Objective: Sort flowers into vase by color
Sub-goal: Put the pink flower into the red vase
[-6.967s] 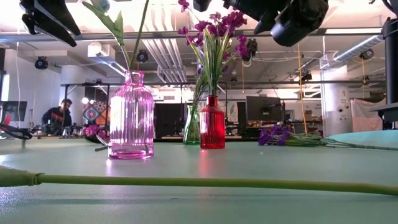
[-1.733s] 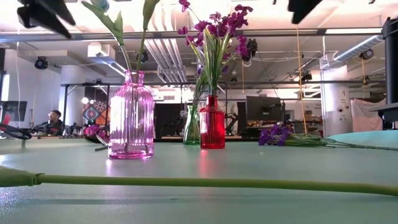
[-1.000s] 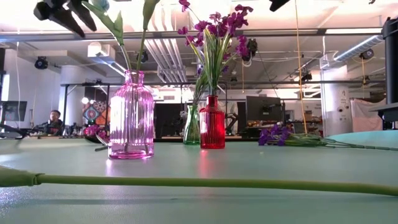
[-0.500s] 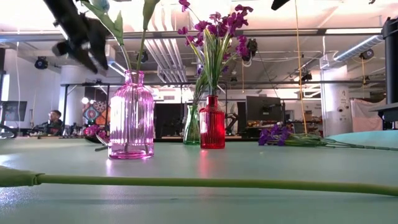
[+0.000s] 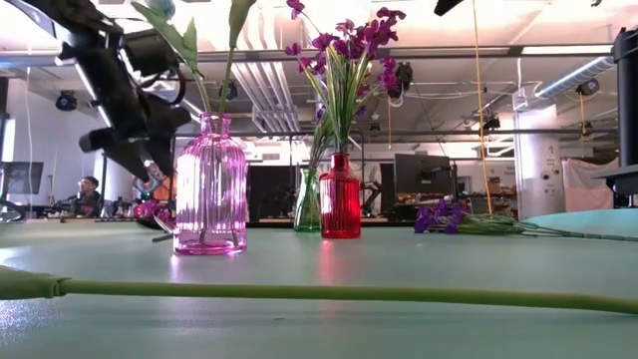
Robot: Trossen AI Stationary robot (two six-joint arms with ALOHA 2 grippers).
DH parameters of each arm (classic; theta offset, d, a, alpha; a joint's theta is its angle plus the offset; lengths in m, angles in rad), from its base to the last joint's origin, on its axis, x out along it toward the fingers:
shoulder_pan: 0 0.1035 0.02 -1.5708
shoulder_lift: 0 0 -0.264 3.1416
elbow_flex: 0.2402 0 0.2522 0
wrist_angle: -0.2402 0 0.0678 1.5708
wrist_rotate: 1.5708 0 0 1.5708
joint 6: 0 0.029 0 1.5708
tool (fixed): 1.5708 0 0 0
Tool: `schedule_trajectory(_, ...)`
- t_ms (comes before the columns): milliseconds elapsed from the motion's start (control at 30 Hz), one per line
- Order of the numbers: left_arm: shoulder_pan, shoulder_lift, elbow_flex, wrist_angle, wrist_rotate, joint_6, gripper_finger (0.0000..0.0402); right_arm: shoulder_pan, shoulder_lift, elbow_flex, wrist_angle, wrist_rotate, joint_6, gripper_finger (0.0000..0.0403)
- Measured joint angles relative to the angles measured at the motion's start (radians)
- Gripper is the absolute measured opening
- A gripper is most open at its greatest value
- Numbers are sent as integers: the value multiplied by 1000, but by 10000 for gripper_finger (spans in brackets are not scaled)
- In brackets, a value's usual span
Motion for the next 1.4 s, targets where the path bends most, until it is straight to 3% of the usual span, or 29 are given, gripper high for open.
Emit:
schedule_trajectory(267,2,117,-1,149,3,18,274,0,0,0,0,-1,32,201)
schedule_trajectory(700,2,325,-20,251,-5,13,276,0,0,0,1,0,43,201)
schedule_trajectory(1400,2,479,-35,421,-6,-53,276,0,0,0,4,-1,42,201)
